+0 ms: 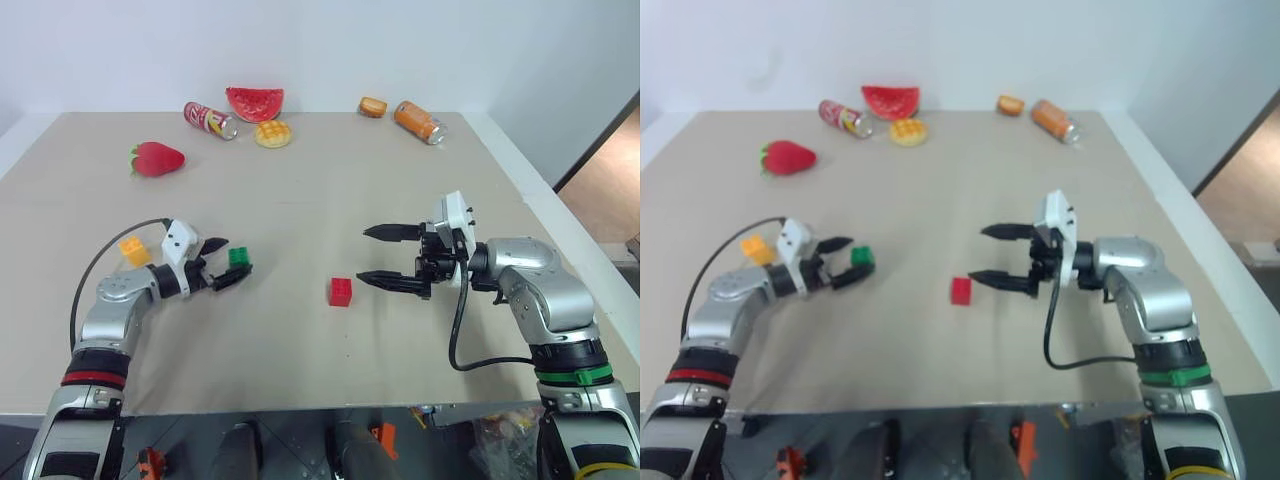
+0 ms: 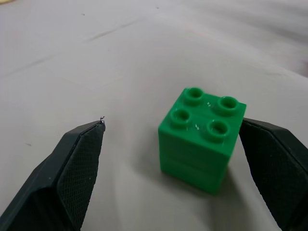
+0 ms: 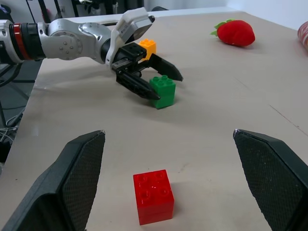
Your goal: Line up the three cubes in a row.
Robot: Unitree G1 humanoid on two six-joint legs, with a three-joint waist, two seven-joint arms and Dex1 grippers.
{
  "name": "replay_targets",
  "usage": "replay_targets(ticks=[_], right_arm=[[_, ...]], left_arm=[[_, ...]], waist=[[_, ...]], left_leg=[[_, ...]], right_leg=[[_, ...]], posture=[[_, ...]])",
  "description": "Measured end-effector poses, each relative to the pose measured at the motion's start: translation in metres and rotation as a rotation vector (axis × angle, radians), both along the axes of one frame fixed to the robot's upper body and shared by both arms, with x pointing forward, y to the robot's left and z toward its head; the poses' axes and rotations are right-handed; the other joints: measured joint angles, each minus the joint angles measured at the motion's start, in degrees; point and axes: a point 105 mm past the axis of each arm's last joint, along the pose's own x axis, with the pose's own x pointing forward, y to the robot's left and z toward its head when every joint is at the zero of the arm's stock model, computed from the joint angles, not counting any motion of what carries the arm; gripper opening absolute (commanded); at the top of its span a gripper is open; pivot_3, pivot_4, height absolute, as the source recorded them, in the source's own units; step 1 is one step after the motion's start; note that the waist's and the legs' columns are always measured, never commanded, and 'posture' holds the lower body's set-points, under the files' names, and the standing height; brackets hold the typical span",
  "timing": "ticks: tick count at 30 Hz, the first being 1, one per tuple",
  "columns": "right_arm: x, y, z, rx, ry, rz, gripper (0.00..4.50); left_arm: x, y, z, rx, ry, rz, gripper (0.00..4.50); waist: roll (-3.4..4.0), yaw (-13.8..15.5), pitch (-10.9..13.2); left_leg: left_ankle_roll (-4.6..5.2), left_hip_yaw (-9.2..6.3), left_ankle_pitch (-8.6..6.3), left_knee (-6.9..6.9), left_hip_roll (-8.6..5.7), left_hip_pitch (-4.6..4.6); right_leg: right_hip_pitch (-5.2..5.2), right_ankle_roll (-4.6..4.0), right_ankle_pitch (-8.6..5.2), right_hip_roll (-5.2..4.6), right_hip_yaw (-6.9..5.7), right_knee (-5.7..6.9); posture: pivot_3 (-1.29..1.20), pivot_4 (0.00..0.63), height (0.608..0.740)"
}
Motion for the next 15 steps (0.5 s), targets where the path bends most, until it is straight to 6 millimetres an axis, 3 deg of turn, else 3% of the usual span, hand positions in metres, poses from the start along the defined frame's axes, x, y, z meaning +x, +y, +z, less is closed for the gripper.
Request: replay_targets(ticks=[5, 15], right_arm=[[0.0, 0.0, -0.001, -0.001, 0.007, -0.005, 4.44], [0.0, 0.0, -0.001, -0.001, 0.007, -0.004, 4.5]], left_arm=[[-0.003, -0.003, 0.0, -0.01, 0.012, -0.042, 4.5], [-0.01, -0.007, -0.007, -0.037, 0.048, -0.078, 1.3]], waist=[[0.0, 0.01, 0.0], [0.0, 0.01, 0.0]], left_leg=[[0.0, -0.01, 0.0, 0.0, 0.0, -0.01], [0.0, -0.01, 0.0, 0.01, 0.0, -0.01]], right_leg=[[0.0, 0.01, -0.01, 0.0, 0.0, 0.0], [0.01, 0.0, 0.01, -0.01, 0.0, 0.0]], posture=[[0.0, 0.15, 0.74], [0.0, 0.15, 0.74]])
